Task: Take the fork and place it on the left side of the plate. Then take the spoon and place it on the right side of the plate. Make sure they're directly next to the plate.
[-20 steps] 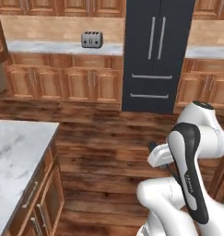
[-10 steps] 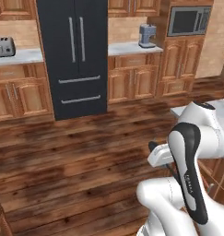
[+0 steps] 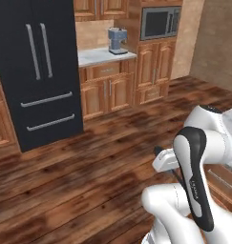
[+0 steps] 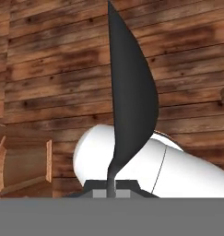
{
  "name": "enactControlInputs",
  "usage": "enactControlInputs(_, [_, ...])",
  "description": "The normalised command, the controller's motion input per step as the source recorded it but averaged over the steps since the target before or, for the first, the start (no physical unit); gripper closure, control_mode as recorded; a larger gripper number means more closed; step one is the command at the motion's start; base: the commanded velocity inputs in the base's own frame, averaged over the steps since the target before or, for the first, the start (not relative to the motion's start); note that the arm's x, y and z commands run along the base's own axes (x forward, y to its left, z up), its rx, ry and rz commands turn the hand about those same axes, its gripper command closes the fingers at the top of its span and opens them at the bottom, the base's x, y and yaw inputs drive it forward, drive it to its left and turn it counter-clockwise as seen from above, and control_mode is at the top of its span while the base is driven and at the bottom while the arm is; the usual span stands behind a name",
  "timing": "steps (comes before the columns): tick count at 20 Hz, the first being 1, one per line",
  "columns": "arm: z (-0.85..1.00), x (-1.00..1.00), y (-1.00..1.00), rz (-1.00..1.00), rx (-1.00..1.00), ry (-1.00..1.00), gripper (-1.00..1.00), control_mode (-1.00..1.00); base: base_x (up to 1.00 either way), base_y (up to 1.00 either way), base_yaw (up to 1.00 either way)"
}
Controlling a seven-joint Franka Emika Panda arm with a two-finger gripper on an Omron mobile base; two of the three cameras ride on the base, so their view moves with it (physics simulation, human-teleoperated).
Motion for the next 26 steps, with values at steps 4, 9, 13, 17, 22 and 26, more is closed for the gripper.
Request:
enactControlInputs(4, [0.00, 0.00, 0.00, 0.00, 0.00, 0.00, 1.00, 1.00, 1.00, 0.68, -0.43])
enactControlInputs(9, [0.00, 0.00, 0.00, 0.00, 0.00, 0.00, 1.00, 1.00, 0.98, 0.67, -0.47])
enactControlInputs(13, [0.00, 0.00, 0.00, 0.00, 0.00, 0.00, 1.00, 1.00, 0.93, 0.66, -0.48])
enactControlInputs(17, [0.00, 0.00, 0.00, 0.00, 0.00, 0.00, 1.00, 1.00, 0.89, 0.65, -0.49])
enactControlInputs(22, [0.00, 0.00, 0.00, 0.00, 0.00, 0.00, 1.00, 1.00, 0.77, 0.59, -0.52])
enactControlInputs(26, [0.00, 0.00, 0.00, 0.00, 0.00, 0.00, 1.00, 1.00, 0.45, 0.45, -0.58])
